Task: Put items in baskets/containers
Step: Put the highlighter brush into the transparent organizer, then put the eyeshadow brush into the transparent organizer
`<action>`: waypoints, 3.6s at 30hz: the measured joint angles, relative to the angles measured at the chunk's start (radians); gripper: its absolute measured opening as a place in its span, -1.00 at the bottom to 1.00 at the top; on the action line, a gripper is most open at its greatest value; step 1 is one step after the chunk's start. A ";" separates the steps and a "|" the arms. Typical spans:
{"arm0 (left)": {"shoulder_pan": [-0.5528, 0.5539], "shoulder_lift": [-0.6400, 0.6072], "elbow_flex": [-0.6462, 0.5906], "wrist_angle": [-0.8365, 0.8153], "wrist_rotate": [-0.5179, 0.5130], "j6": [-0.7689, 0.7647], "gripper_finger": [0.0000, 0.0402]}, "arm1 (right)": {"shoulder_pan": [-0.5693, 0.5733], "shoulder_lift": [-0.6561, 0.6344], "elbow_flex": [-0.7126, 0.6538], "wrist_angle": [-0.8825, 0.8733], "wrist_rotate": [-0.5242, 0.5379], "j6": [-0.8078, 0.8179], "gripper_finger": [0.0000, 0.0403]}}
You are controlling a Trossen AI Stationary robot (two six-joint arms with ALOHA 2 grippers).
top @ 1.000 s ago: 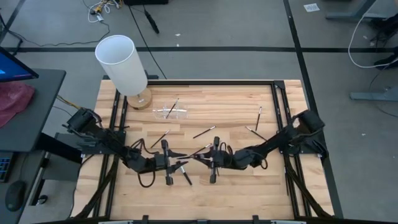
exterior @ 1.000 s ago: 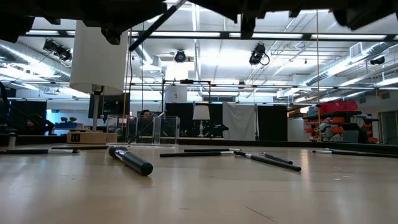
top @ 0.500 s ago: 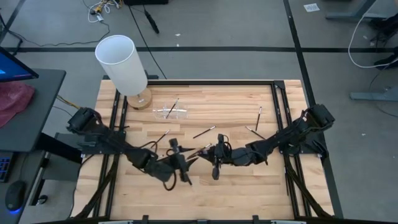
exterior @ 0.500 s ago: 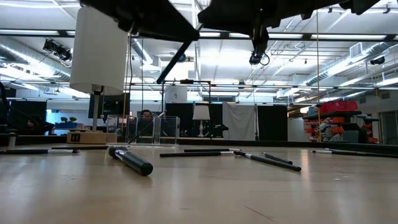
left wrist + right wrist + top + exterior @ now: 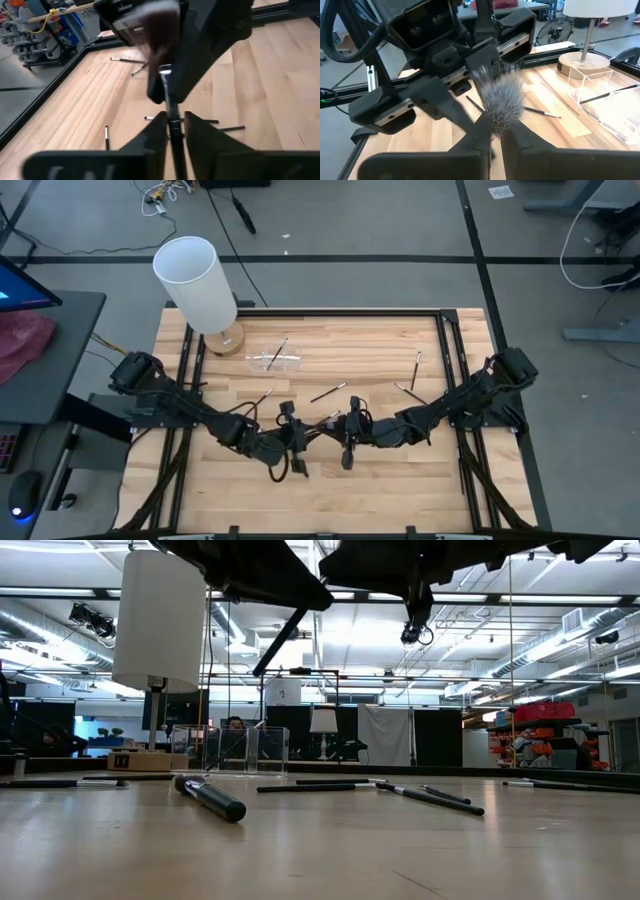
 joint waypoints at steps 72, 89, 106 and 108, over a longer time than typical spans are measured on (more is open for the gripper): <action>0.734 0.002 -0.378 0.594 0.223 -0.057 -0.83 | 0.213 -0.100 -0.019 -0.371 0.291 0.157 -0.58; 0.748 0.003 -0.378 0.461 0.225 -0.106 -0.81 | 0.213 -0.100 -0.019 -0.371 0.291 0.157 -0.58; 0.740 -0.016 -0.378 0.427 0.237 -0.090 -0.41 | 0.213 -0.100 -0.019 -0.371 0.291 0.157 -0.58; 0.729 -0.044 -0.378 0.425 0.255 -0.074 -0.41 | 0.213 -0.100 -0.019 -0.371 0.291 0.157 -0.58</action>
